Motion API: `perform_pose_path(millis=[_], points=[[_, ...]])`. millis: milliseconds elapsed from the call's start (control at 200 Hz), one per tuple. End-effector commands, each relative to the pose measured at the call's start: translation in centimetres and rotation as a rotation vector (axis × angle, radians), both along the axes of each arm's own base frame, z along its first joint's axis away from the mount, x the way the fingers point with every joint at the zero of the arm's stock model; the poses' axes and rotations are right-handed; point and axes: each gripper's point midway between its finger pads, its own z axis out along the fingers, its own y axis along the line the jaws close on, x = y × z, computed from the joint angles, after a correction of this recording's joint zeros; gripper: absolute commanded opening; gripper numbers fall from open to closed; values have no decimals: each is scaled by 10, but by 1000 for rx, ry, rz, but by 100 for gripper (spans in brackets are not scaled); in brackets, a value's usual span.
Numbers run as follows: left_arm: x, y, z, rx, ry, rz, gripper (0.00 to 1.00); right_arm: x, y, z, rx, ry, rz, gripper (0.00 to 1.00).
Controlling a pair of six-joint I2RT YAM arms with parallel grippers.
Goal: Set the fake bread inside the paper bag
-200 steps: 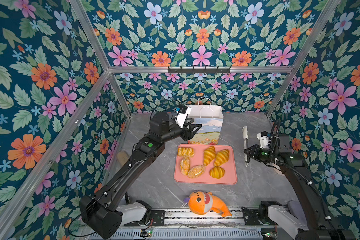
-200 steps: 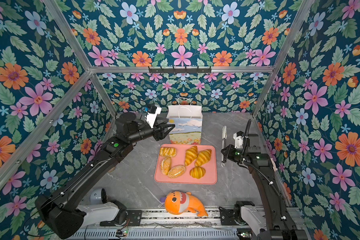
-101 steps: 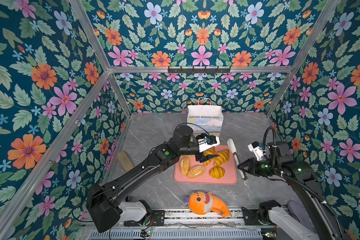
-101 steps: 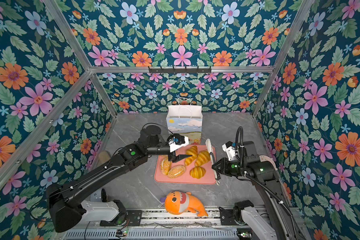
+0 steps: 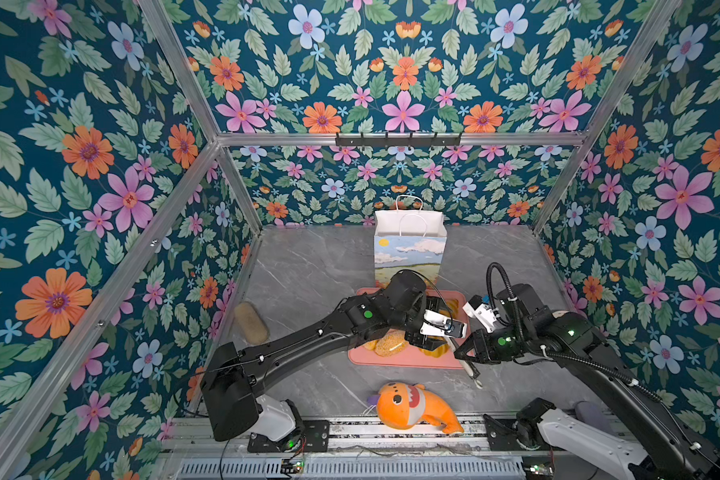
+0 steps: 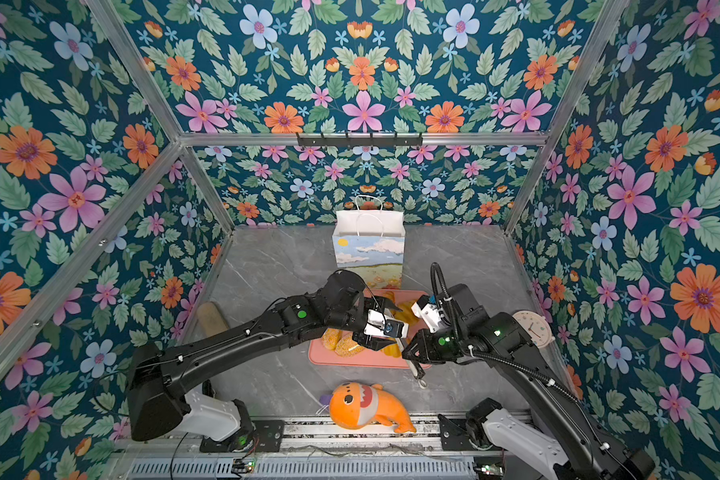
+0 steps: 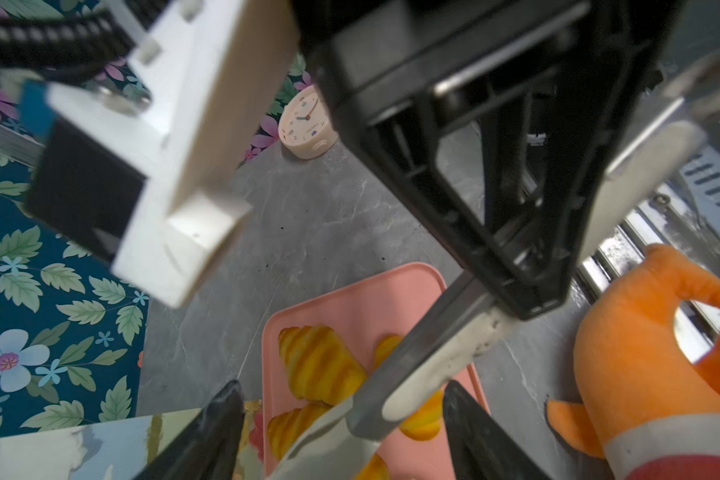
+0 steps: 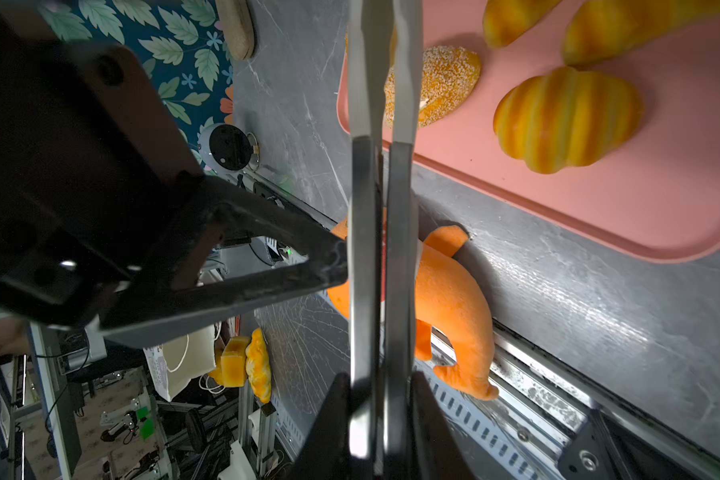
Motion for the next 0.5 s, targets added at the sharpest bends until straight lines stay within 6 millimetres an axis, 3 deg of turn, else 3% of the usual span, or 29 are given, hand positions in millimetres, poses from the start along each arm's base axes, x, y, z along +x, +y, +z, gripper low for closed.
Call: perform_pose_path(millis=[0, 145, 380, 495], points=[[-1, 9, -17, 69, -32, -18, 76, 9, 4, 4, 8, -30, -10, 21], [4, 11, -28, 101, -39, 7, 66, 9, 7, 9, 28, -33, -2, 21], [15, 2, -20, 21, -142, 29, 65, 12, 11, 5, 27, -16, 12, 21], [18, -1, -17, 1, -184, 36, 57, 13, 13, 6, 31, -16, 15, 21]])
